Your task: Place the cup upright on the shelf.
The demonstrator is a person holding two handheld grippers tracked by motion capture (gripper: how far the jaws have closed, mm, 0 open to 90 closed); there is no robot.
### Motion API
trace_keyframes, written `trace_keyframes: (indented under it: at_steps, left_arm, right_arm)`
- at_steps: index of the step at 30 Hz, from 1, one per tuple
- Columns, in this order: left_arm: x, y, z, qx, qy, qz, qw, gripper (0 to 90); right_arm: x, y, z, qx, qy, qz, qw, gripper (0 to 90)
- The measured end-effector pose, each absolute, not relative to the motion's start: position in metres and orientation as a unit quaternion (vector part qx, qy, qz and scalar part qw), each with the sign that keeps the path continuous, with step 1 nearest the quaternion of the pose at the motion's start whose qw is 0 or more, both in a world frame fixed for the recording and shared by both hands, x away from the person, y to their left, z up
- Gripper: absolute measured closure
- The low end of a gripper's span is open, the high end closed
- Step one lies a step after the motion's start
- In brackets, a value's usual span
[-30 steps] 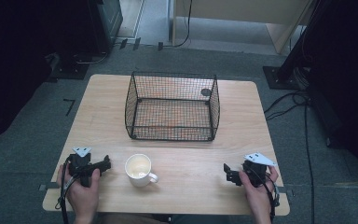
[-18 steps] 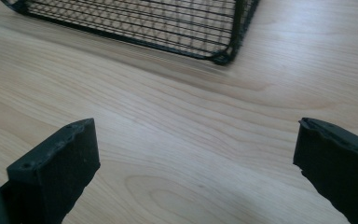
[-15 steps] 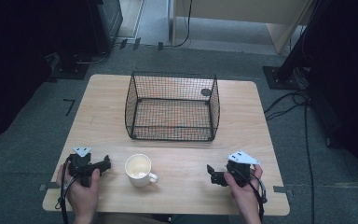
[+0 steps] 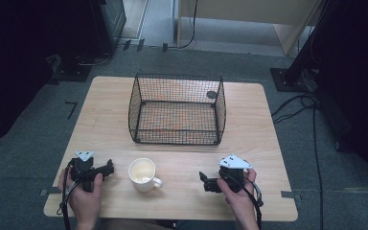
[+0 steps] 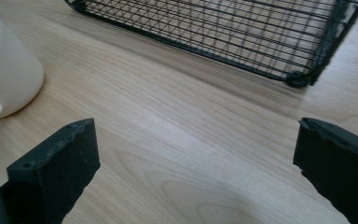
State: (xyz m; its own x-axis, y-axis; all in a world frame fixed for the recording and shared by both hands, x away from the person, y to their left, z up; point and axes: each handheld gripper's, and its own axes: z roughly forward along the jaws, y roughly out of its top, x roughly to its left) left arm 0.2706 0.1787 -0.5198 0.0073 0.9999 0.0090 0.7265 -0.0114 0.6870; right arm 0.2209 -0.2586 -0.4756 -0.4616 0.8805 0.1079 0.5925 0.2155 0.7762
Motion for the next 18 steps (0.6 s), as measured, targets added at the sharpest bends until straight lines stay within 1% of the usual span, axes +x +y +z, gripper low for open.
trace_keyframes:
  at_steps: [18]
  left_arm:
    - [0.271, 0.179, -0.520, 0.661, 0.653, 0.263, 0.261, 0.0]
  right_arm:
    - [0.221, -0.225, -0.473, 0.449, 0.774, 0.416, 0.163, 0.0]
